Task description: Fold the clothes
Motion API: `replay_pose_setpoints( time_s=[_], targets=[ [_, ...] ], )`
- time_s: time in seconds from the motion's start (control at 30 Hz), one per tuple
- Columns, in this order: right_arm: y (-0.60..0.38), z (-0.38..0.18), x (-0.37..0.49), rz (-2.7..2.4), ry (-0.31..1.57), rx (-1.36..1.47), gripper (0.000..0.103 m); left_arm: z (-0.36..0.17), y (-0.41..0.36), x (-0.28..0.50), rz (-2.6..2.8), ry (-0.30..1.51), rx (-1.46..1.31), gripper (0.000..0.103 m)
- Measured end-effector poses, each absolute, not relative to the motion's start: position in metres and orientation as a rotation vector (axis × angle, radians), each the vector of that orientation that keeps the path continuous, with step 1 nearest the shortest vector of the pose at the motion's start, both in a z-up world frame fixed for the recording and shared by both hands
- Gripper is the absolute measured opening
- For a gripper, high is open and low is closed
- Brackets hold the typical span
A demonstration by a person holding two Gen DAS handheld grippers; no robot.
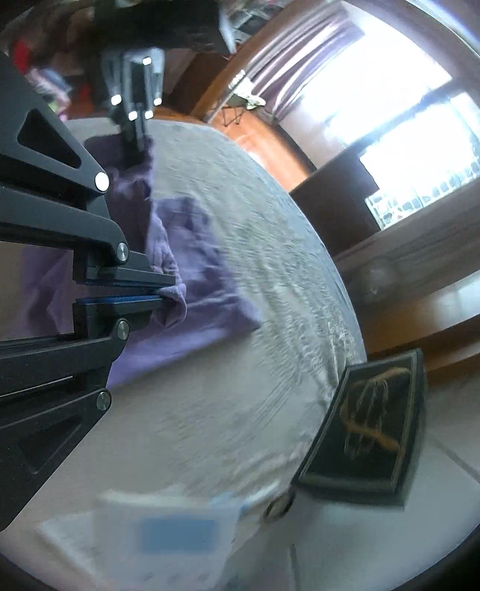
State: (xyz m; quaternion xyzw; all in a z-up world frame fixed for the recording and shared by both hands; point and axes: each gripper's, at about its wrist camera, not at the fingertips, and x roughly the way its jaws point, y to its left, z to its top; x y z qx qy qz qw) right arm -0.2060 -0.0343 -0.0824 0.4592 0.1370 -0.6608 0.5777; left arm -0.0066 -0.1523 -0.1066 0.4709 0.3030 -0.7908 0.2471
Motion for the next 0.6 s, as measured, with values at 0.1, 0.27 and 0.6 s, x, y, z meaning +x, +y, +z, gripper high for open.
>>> replay_pose_setpoints(
  time_s=[0.1, 0.27, 0.6],
  targets=[
    [-0.095, -0.103, -0.226, -1.538, 0.354, 1.119, 0.005, -0.112, -0.178, -0.011, -2.138, 0.809, 1.283, 0.007],
    [-0.128, -0.117, -0.245, -1.591, 0.338, 1.165, 0.028, -0.105, -0.193, -0.013, -2.148, 0.706, 1.291, 0.046],
    [-0.012, -0.116, -0.246, -1.744, 0.272, 1.354, 0.03, -0.096, -0.163, -0.003, -2.195, 0.619, 1.377, 0.078]
  ],
)
